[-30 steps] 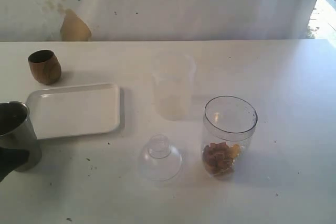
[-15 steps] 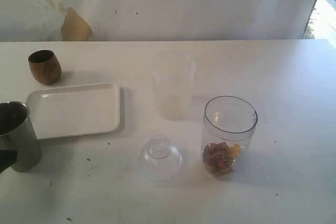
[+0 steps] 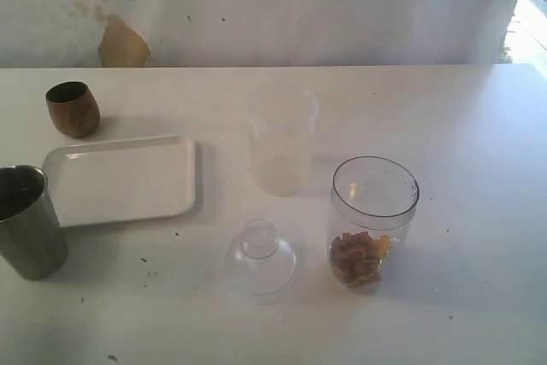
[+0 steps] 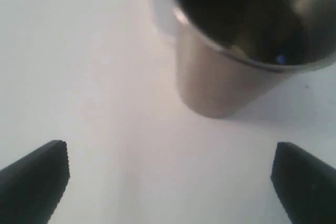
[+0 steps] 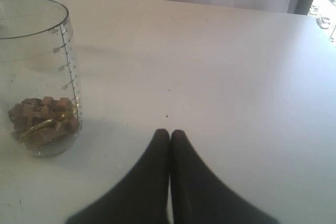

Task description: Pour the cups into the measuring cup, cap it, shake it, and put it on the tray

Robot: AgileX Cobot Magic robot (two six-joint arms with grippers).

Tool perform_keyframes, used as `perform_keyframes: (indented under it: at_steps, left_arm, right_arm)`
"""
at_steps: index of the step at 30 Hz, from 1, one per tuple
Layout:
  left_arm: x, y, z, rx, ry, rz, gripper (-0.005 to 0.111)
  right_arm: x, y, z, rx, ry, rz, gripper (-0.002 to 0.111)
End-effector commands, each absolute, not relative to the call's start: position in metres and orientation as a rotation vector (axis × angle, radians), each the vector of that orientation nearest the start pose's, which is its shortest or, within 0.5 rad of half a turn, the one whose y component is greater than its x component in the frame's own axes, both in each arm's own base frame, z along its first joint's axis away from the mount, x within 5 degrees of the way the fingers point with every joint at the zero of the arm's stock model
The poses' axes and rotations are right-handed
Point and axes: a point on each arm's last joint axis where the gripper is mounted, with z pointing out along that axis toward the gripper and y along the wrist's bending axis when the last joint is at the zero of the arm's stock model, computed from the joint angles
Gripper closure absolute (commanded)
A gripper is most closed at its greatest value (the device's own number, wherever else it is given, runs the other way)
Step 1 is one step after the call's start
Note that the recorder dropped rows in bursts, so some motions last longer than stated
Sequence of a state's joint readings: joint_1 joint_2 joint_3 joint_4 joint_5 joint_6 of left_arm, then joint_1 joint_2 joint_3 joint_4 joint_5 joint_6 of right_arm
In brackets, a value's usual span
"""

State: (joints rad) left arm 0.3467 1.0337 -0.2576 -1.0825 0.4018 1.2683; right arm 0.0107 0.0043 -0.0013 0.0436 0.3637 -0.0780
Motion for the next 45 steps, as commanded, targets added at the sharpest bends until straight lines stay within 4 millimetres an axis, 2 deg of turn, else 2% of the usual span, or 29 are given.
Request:
perform_keyframes:
  at_steps: [1,4,9,13,15,19,23,26,29,40,43,45]
  left_arm:
    - [0.151,0.03,0.177,-0.16,2.385,-0.091,0.002]
    - [0.151,0.029,0.177,-0.095,2.391,-0.087,0.002]
    - [0.149,0.029,0.175,-0.085,2.42,-0.071,0.002]
    - [0.142,0.04,0.167,-0.275,2.442,0.051,0.002]
    - [0.142,0.041,0.166,-0.306,2.419,0.081,0.002]
    - [0.141,0.023,0.157,-0.034,2.368,0.139,0.002]
    - [0.135,0.014,0.15,-0.031,2.256,0.102,0.002]
    - [0.132,0.009,0.146,0.072,2.252,0.086,0.002]
    - [0.134,0.007,0.148,0.011,2.218,0.031,0.002]
    - [0.137,0.004,0.153,0.076,2.162,0.023,0.002]
    - [0.14,-0.002,0.155,0.133,2.103,-0.037,0.002]
    - [0.145,-0.011,0.15,0.265,2.082,-0.106,0.002]
  right_arm:
    - [0.053,0.002,0.182,-0.053,1.833,-0.004,0.108]
    - [0.053,0.002,0.182,-0.053,1.833,-0.004,0.108]
    - [0.053,0.002,0.182,-0.053,1.833,-0.004,0.108]
    - [0.053,0.002,0.182,-0.053,1.833,-0.004,0.108]
    - [0.053,0.002,0.182,-0.053,1.833,-0.004,0.108]
    - [0.053,0.002,0.182,-0.053,1.833,-0.004,0.108]
    - [0.053,0.002,0.182,-0.053,1.833,-0.004,0.108]
    - [0.053,0.002,0.182,-0.053,1.833,-0.004,0.108]
    - [0.053,0.002,0.182,-0.053,1.833,-0.004,0.108]
    - [0.053,0.002,0.182,-0.053,1.833,-0.004,0.108]
    - [0.053,0.002,0.182,-0.053,1.833,-0.004,0.108]
    - [0.053,0.002,0.182,-0.053,1.833,-0.004,0.108]
